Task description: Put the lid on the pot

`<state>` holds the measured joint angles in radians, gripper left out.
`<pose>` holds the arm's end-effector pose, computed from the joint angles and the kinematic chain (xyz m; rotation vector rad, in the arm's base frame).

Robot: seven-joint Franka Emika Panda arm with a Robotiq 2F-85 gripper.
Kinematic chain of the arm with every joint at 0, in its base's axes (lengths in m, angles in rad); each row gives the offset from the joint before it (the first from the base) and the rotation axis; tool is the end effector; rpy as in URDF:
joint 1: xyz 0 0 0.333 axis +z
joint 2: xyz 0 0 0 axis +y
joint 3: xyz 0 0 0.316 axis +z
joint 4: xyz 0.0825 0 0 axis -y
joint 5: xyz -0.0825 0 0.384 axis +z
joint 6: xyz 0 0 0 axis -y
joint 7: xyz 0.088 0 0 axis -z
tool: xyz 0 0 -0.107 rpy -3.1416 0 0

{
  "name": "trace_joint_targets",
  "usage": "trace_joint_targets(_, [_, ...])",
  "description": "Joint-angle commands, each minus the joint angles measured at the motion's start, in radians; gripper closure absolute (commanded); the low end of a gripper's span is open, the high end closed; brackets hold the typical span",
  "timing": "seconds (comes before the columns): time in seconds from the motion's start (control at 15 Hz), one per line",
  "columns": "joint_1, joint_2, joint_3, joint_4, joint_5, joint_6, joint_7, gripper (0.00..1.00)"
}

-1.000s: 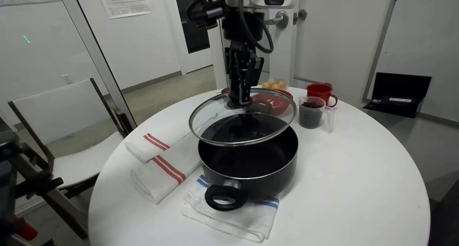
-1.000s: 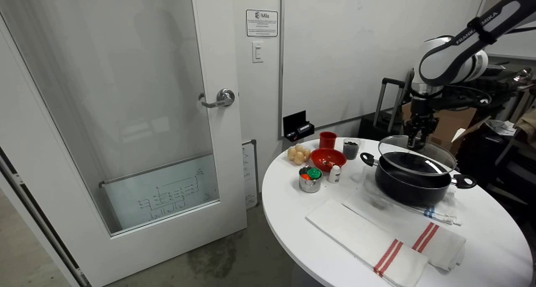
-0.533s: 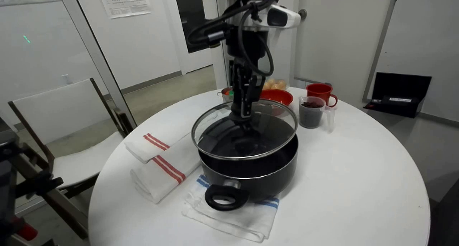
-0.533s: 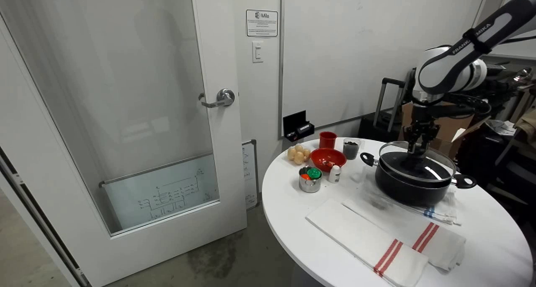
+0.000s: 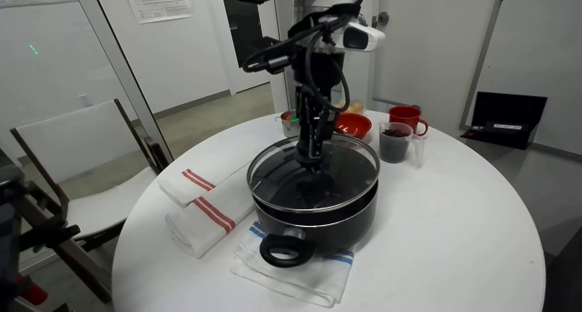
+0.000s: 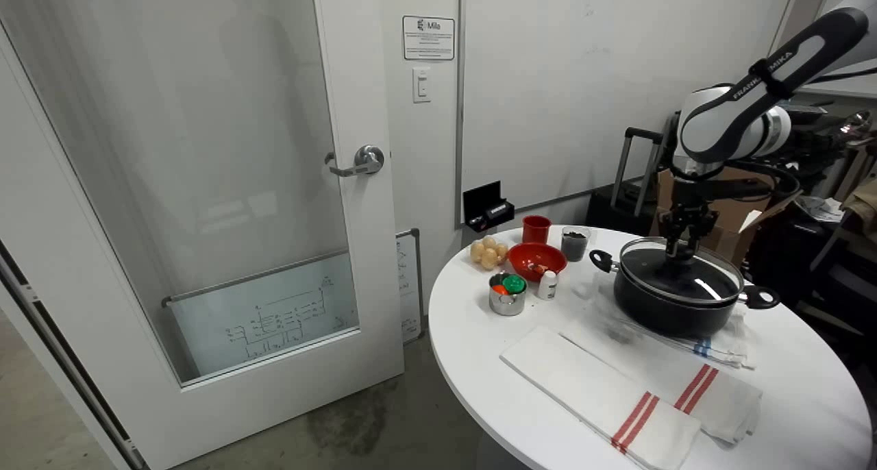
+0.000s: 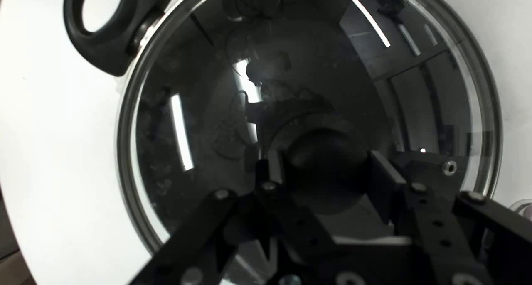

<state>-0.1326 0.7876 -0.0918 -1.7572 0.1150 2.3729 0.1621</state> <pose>0.6202 -0.1377 0.1075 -3.0397 0.7029 0.2601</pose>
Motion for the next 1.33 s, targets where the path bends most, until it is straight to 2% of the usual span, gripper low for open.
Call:
trace_joint_targets(0.0, [-0.005,0.018,-0.004,0.041,0.018,-0.013,0.016,0.75])
trace_joint_targets(0.6, [-0.010,0.049,-0.003,0.068,0.020,-0.014,0.025,0.75])
trace_joint_targets(1.27, [-0.007,0.033,0.000,0.048,0.021,-0.011,0.024,0.75])
